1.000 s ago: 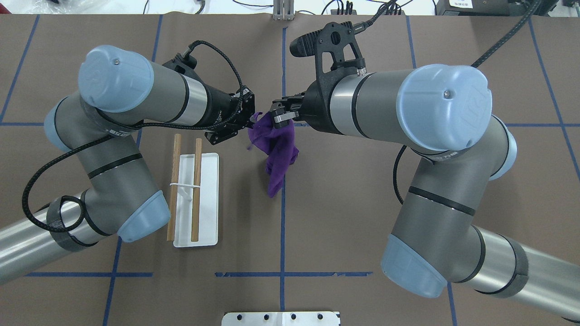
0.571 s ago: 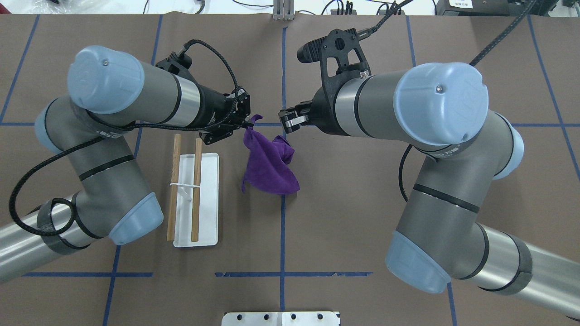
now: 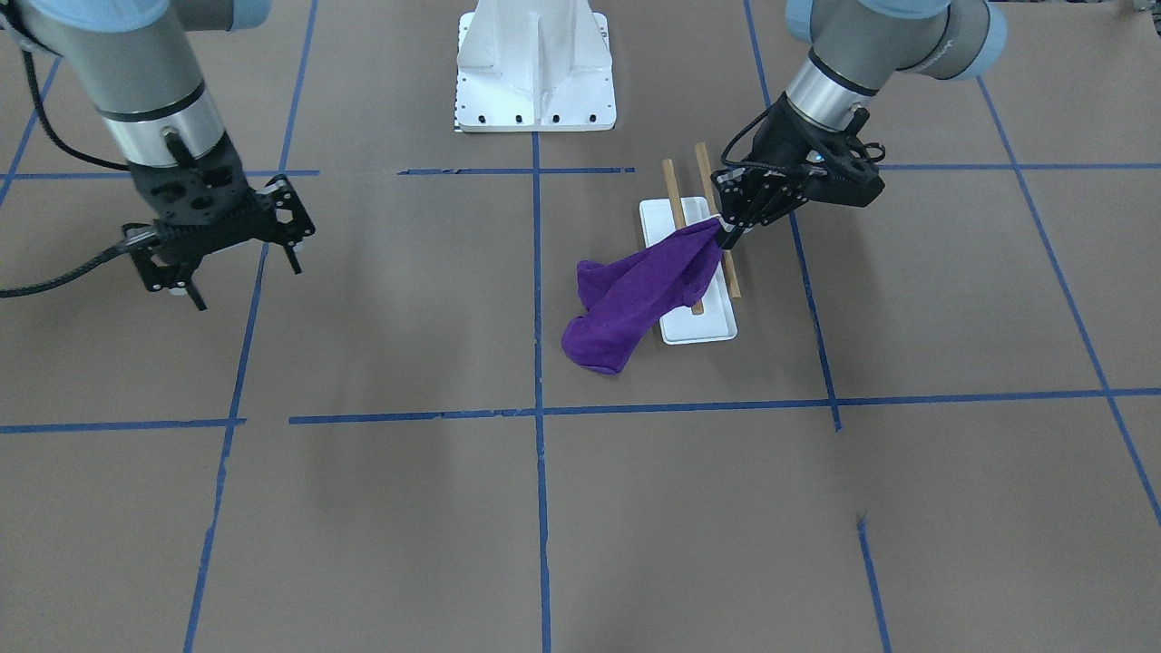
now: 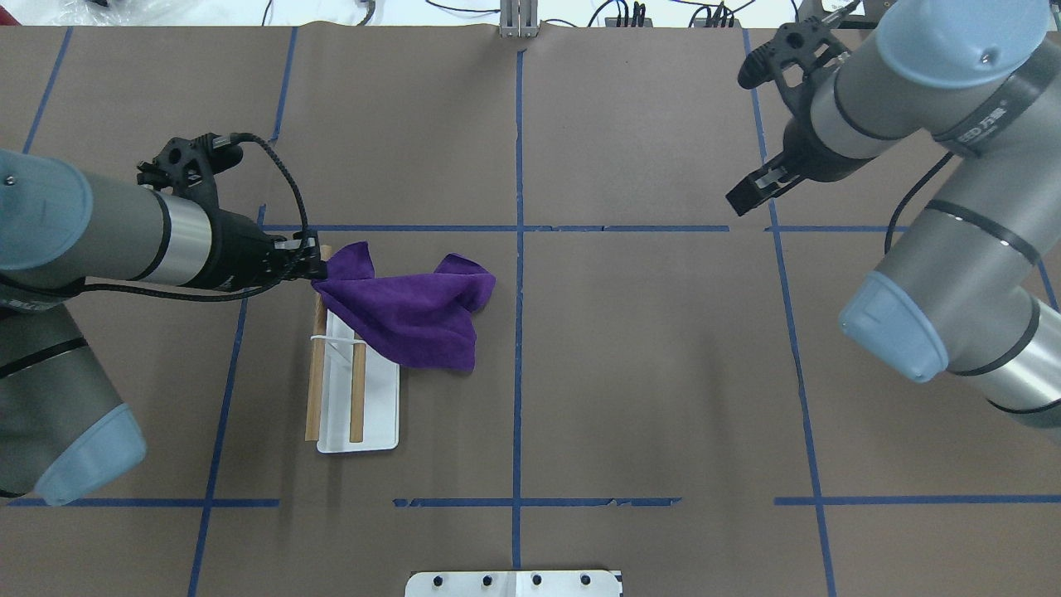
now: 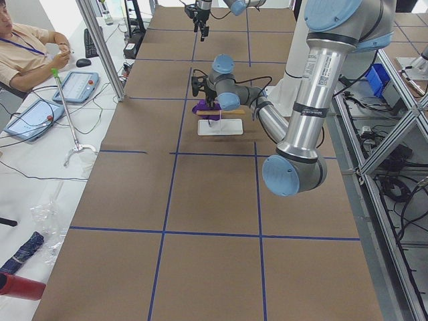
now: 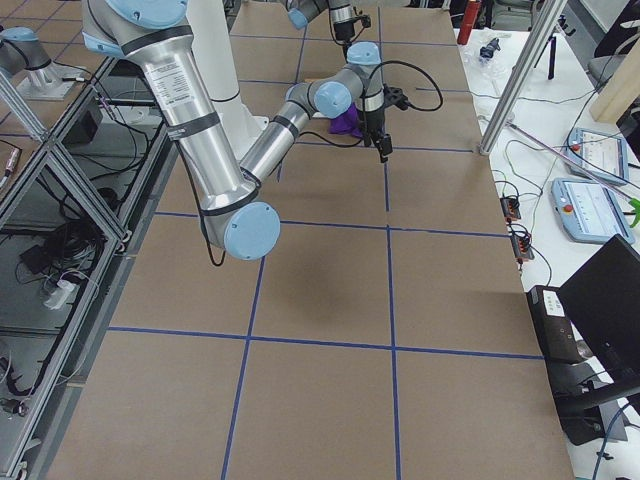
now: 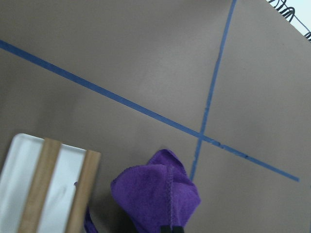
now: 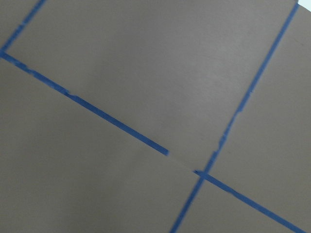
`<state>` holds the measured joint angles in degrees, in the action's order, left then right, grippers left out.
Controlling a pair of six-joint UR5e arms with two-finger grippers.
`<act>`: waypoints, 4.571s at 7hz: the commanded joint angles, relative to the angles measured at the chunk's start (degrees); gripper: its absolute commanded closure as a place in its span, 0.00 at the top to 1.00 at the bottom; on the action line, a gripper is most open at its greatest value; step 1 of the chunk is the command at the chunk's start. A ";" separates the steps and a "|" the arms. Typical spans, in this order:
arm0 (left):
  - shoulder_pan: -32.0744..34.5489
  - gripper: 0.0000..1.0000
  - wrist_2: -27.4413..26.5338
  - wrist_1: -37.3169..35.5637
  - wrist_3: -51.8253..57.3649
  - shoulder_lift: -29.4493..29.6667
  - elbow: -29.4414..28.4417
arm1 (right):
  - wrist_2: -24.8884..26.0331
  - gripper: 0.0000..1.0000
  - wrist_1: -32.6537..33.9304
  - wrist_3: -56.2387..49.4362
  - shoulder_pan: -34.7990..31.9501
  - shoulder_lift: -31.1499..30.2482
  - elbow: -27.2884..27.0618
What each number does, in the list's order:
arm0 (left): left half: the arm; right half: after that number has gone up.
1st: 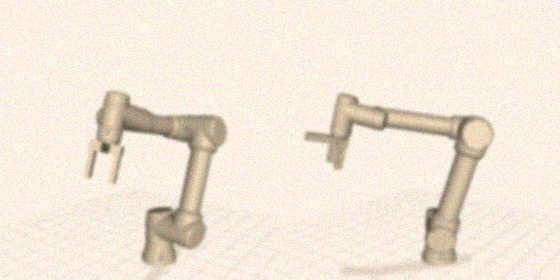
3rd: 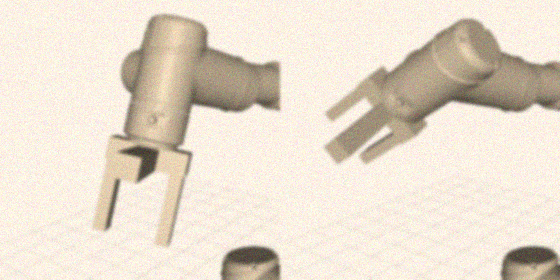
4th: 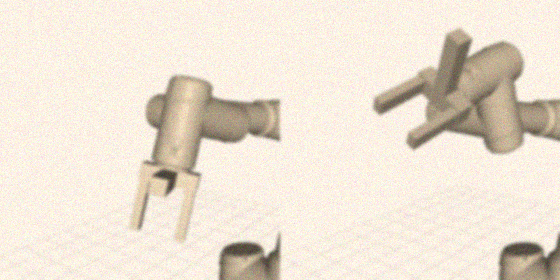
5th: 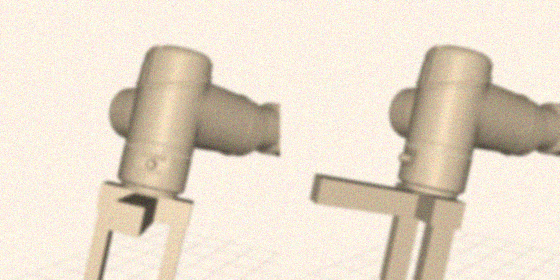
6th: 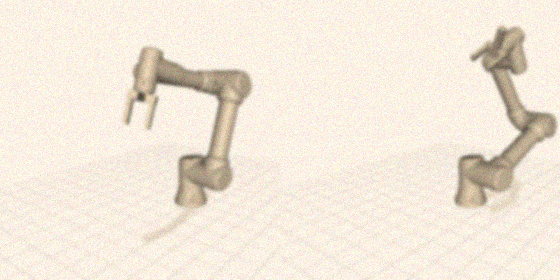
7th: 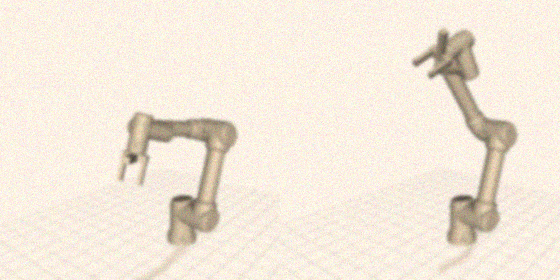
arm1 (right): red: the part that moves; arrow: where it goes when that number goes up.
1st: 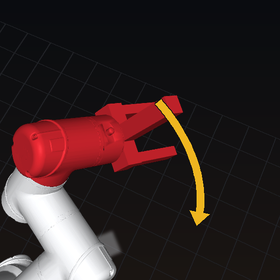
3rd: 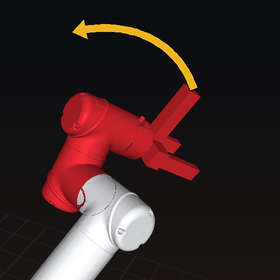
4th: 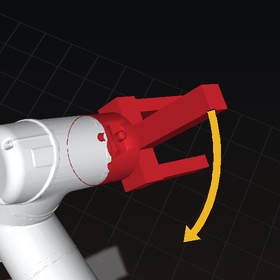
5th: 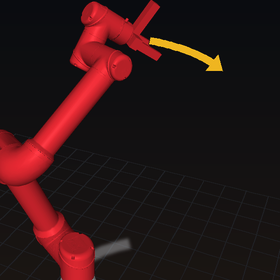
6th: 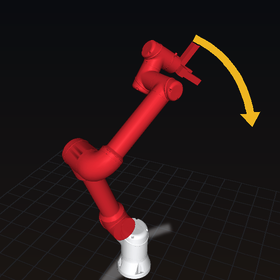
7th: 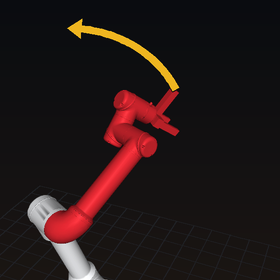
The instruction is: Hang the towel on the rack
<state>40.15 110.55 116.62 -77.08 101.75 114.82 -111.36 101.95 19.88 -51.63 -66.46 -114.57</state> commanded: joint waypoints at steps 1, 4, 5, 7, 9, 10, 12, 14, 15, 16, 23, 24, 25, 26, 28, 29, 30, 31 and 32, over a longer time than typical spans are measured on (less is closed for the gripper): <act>3.16 0.00 0.02 5.17 12.51 -8.64 -0.11 | -1.14 1.00 1.15 -6.32 -5.92 -7.69 0.04; 4.59 0.00 -0.07 6.17 14.06 -9.03 -1.96 | -1.32 1.00 0.97 -10.74 -9.27 -15.17 0.13; 4.59 0.24 0.02 6.17 14.23 -9.03 -1.97 | -0.88 1.00 0.97 -11.00 -11.11 -16.93 0.22; 5.19 1.00 0.11 5.56 22.89 -9.38 -2.49 | -2.18 1.00 1.14 -11.27 -16.89 -17.83 4.06; 14.63 1.00 10.76 5.03 35.27 -10.95 -6.16 | -12.07 1.00 1.06 -11.62 -23.30 -20.80 6.88; 21.22 1.00 17.35 1.54 45.60 -10.79 -10.36 | -12.48 1.00 0.97 -12.75 -25.78 -23.95 7.07; 29.25 1.00 17.60 -17.80 57.98 -10.18 -13.21 | -12.92 1.00 0.97 -20.38 -32.63 -29.05 7.08; 39.60 1.00 17.95 -22.02 74.26 -11.31 -16.35 | -17.82 1.00 0.97 -20.14 -36.42 -31.88 8.56; 42.70 1.00 18.04 -23.70 80.53 -12.10 -18.12 | -17.93 1.00 0.10 -20.14 -36.87 -32.24 8.57; 45.43 1.00 18.04 -23.80 83.46 -14.54 -18.14 | -18.71 1.00 -3.13 -19.54 -36.88 -32.68 9.53; 48.80 1.00 18.30 -28.99 85.52 -16.85 -17.25 | -20.83 1.00 -20.04 -8.63 -36.79 -33.74 16.30; 48.80 1.00 18.30 -28.64 85.43 -16.76 -16.74 | -21.00 1.00 -20.04 -8.63 -36.88 -33.82 16.13; 48.80 1.00 18.82 -28.38 85.34 -16.15 -17.78 | -21.01 1.00 -20.04 -8.63 -36.88 -33.91 16.13; 48.80 1.00 21.87 -28.29 85.34 -16.41 -17.96 | -21.01 1.00 -20.04 -8.63 -36.88 -33.91 16.13; 48.80 1.00 24.90 -28.37 85.43 -16.59 -17.44 | -21.01 1.00 -20.04 -8.63 -36.79 -33.82 16.21; 48.80 1.00 24.81 -28.37 85.60 -16.24 -16.83 | -21.09 1.00 -20.12 -8.63 -36.79 -33.74 16.13; 48.80 1.00 24.80 -28.29 85.69 -15.80 -16.56 | -21.18 1.00 -20.12 -8.63 -36.79 -33.65 16.13; 48.80 1.00 24.80 -28.29 85.69 -15.53 -16.56 | -21.10 1.00 -20.12 -8.63 -36.79 -33.56 16.21; 48.80 1.00 24.80 -28.37 85.52 -15.71 -16.73 | -21.09 1.00 -20.12 -8.63 -36.79 -33.56 16.22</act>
<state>88.95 135.34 88.30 8.56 86.03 98.15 -132.47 81.83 11.25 -88.42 -100.07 -98.38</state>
